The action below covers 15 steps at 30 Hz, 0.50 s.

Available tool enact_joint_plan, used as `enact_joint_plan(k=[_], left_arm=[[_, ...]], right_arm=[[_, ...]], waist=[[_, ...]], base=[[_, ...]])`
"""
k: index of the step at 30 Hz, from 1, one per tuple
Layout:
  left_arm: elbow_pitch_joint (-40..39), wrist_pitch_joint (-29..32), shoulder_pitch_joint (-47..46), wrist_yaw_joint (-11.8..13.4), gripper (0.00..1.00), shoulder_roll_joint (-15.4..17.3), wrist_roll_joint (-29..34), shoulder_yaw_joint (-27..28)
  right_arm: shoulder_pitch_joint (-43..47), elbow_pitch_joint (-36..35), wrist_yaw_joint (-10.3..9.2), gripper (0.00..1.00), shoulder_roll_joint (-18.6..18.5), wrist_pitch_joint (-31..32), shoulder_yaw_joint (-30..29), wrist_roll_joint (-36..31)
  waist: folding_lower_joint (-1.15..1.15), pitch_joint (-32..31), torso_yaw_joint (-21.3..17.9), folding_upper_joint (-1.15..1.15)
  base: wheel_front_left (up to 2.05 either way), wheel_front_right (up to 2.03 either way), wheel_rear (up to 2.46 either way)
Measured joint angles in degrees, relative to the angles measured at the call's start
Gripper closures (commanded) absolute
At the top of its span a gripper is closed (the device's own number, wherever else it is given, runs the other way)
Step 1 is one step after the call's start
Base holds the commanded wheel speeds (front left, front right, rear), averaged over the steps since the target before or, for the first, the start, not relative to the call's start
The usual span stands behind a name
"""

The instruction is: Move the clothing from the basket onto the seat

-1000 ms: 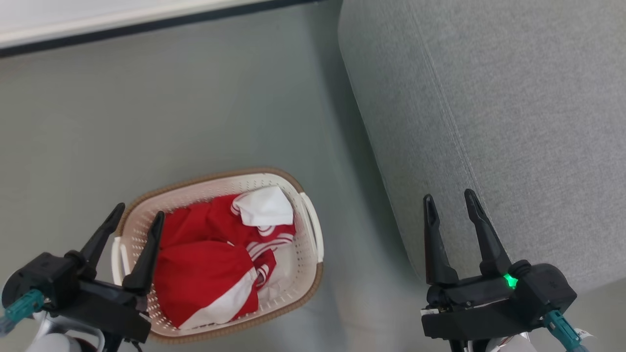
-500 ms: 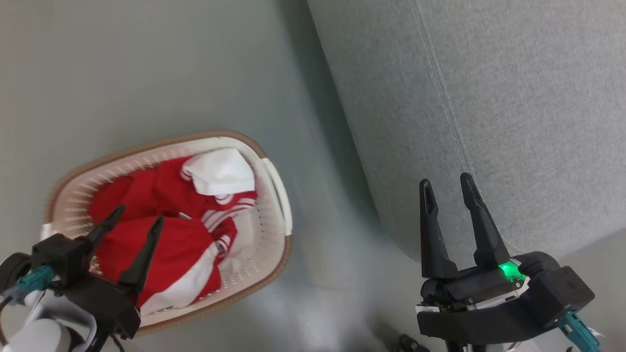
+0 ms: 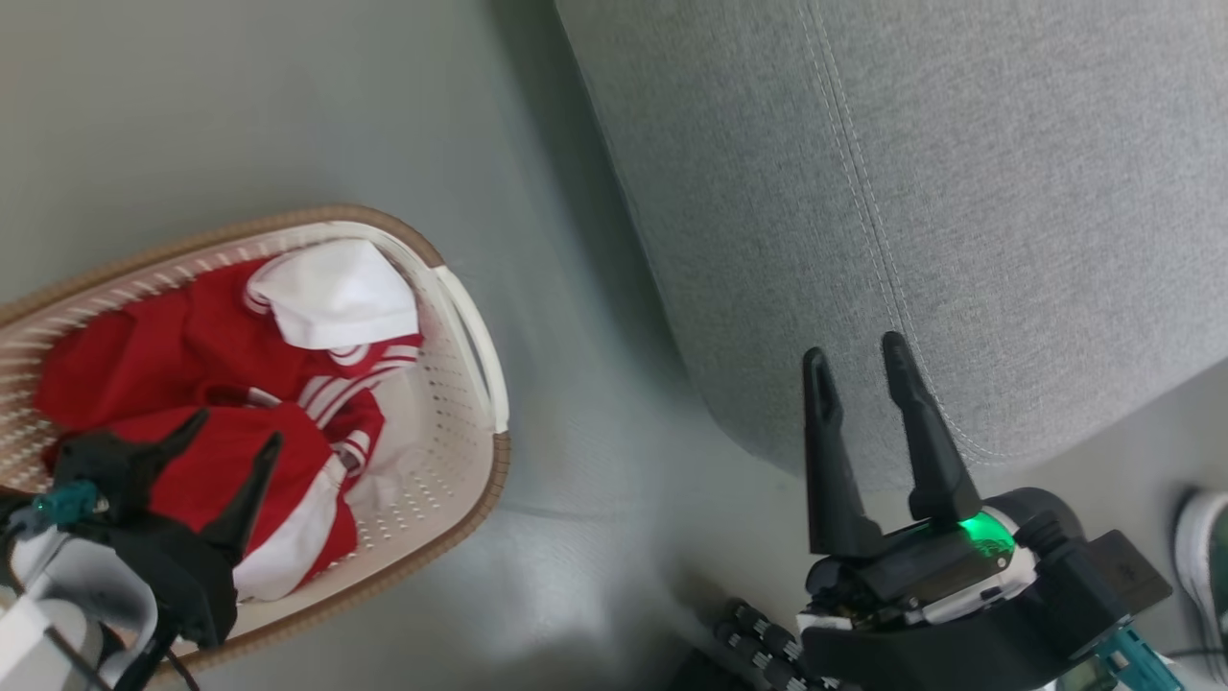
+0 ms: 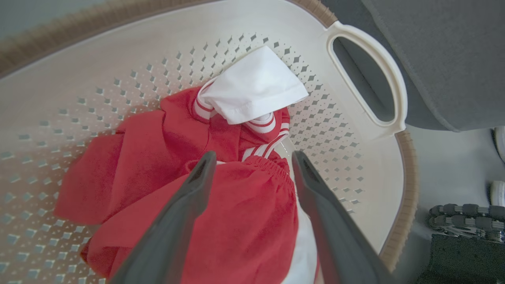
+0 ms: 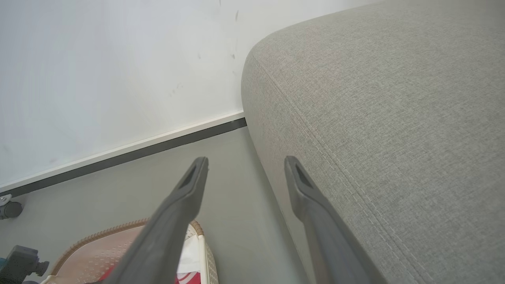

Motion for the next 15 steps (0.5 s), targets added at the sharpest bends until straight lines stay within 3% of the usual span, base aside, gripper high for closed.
enact_joint_plan(k=[15], left_arm=[[7.3,7.4,-6.4,0.0,0.0,-0.4,4.8,-5.5]], right_arm=[[0.0,-0.7,0.0,0.0,0.2,0.0,2.5,1.4]], waist=[[0.0,4.3,-3.4,-0.01]], base=[[0.0,0.0,0.0]])
